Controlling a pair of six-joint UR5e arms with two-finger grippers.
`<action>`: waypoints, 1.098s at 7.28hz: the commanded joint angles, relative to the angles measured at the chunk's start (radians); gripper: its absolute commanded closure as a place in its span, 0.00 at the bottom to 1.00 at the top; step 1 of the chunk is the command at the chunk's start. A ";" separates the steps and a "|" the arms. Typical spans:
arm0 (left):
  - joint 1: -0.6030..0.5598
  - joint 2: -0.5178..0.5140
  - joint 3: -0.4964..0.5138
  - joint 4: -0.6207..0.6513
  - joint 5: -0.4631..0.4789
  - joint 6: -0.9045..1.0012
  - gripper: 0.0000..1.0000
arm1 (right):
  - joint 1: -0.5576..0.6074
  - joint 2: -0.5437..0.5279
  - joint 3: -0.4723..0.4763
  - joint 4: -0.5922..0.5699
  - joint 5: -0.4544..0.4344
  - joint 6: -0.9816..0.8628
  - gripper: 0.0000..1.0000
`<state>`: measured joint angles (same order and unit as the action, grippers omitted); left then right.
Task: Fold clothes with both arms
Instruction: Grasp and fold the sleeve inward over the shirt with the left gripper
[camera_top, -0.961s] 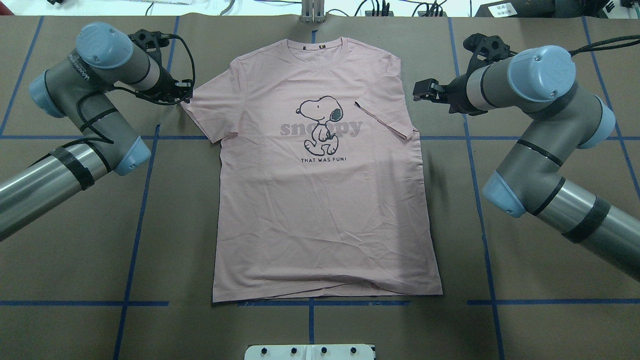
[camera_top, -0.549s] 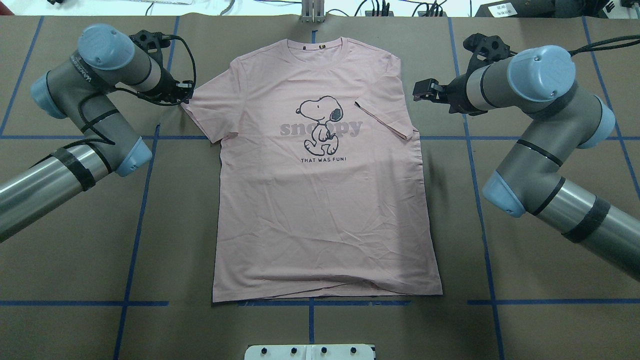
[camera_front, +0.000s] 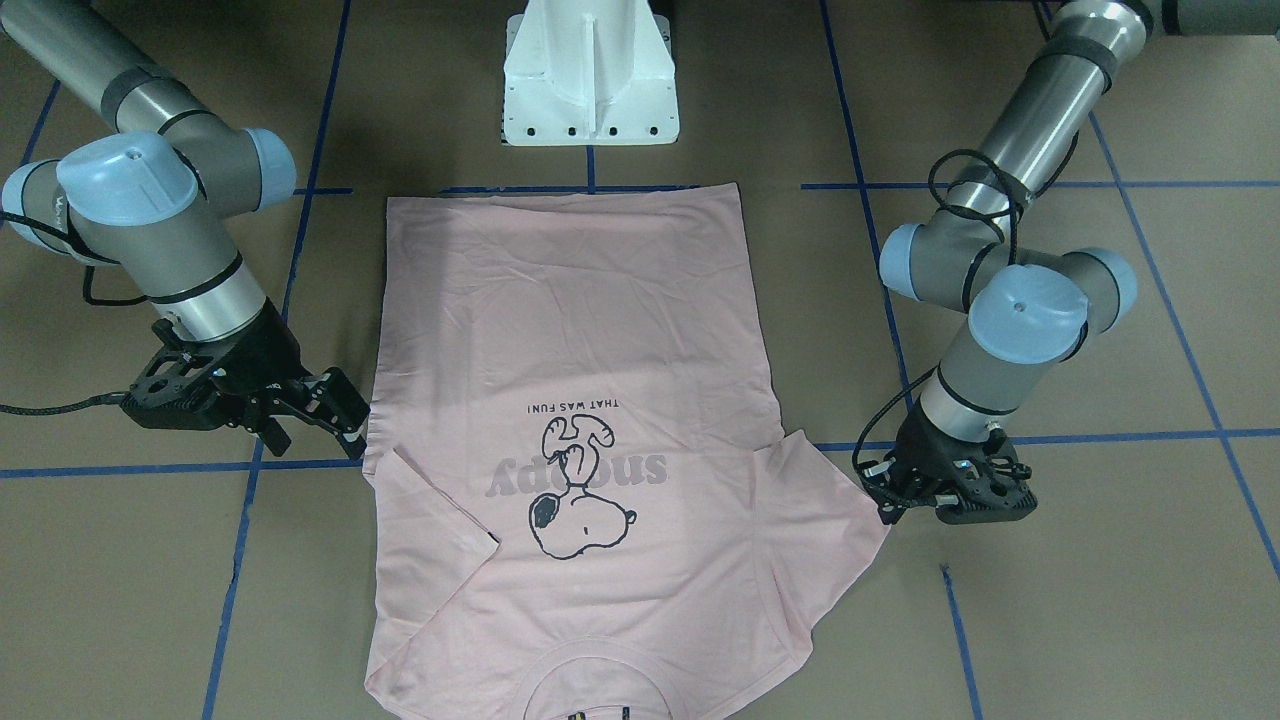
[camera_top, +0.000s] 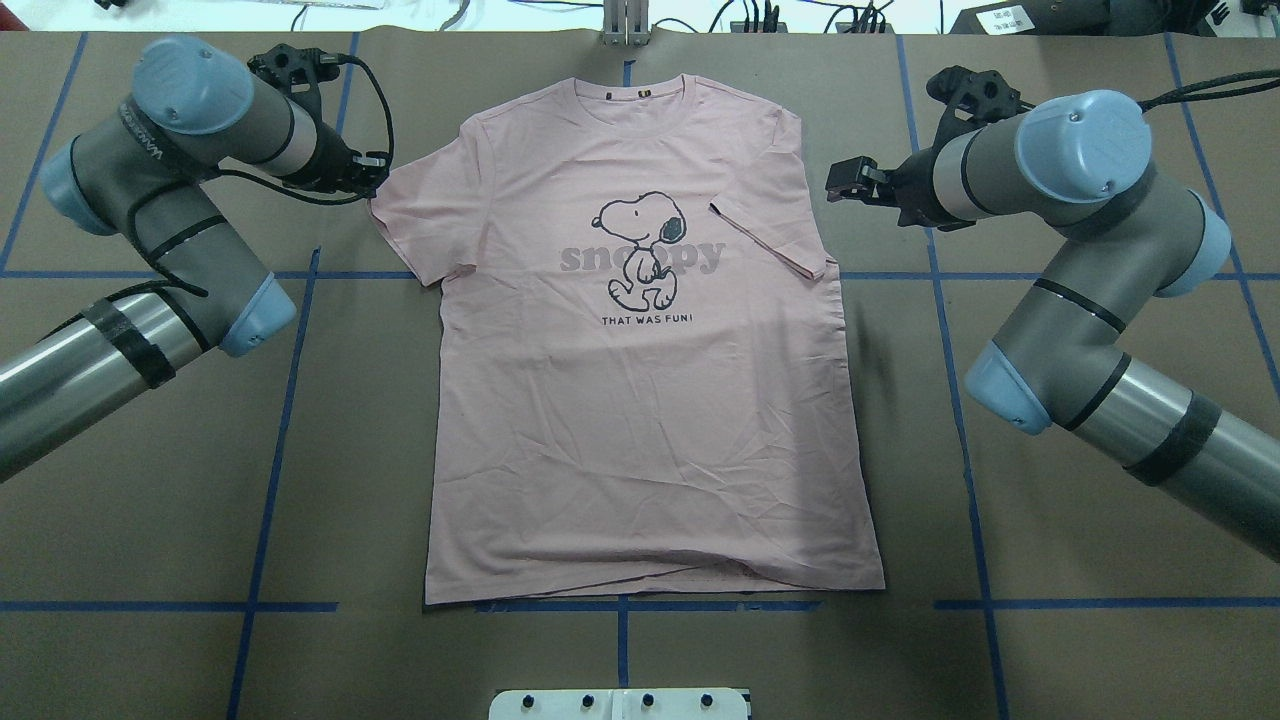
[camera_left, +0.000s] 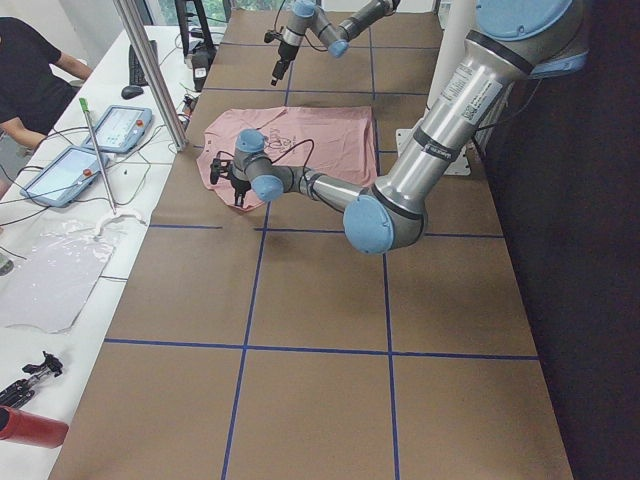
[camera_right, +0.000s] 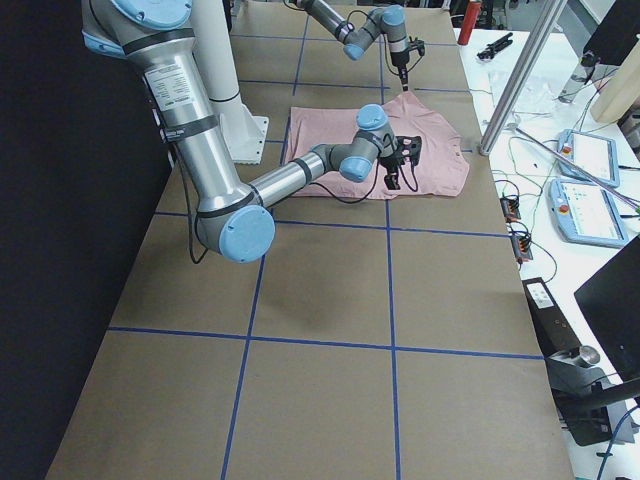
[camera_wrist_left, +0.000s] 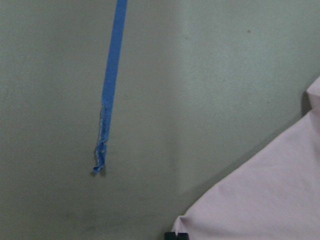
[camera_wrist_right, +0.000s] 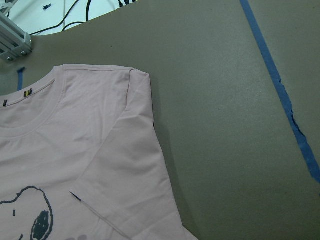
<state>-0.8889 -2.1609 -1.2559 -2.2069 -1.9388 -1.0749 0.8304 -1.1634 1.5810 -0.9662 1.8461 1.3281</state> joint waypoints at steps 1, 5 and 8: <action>0.049 0.010 -0.178 0.134 0.007 -0.142 1.00 | 0.001 -0.012 0.000 -0.006 0.048 -0.001 0.00; 0.156 -0.228 0.026 0.193 0.110 -0.250 1.00 | -0.002 -0.025 -0.006 0.000 -0.008 -0.009 0.00; 0.148 -0.287 0.153 0.119 0.159 -0.258 1.00 | -0.004 -0.025 -0.009 0.000 -0.008 -0.013 0.00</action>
<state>-0.7368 -2.4355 -1.1298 -2.0669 -1.7885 -1.3297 0.8279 -1.1888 1.5730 -0.9665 1.8388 1.3156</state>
